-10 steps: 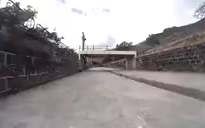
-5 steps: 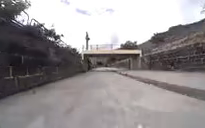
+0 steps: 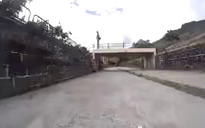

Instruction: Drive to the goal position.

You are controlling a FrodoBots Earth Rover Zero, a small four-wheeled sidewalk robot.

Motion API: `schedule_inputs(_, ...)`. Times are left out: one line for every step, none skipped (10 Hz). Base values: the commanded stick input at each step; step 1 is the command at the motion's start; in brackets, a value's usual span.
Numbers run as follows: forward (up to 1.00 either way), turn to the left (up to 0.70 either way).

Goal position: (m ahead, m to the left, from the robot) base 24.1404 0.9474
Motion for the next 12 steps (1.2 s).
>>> schedule_inputs(1.0,0.0)
schedule_inputs(1.0,0.0)
schedule_inputs(1.0,-0.04)
schedule_inputs(1.0,-0.19)
schedule_inputs(1.0,-0.35)
schedule_inputs(1.0,-0.3)
schedule_inputs(1.0,-0.16)
schedule_inputs(1.0,-0.01)
schedule_inputs(1.0,0.0)
schedule_inputs(1.0,0.0)
schedule_inputs(1.0,0.0)
schedule_inputs(1.0,0.0)
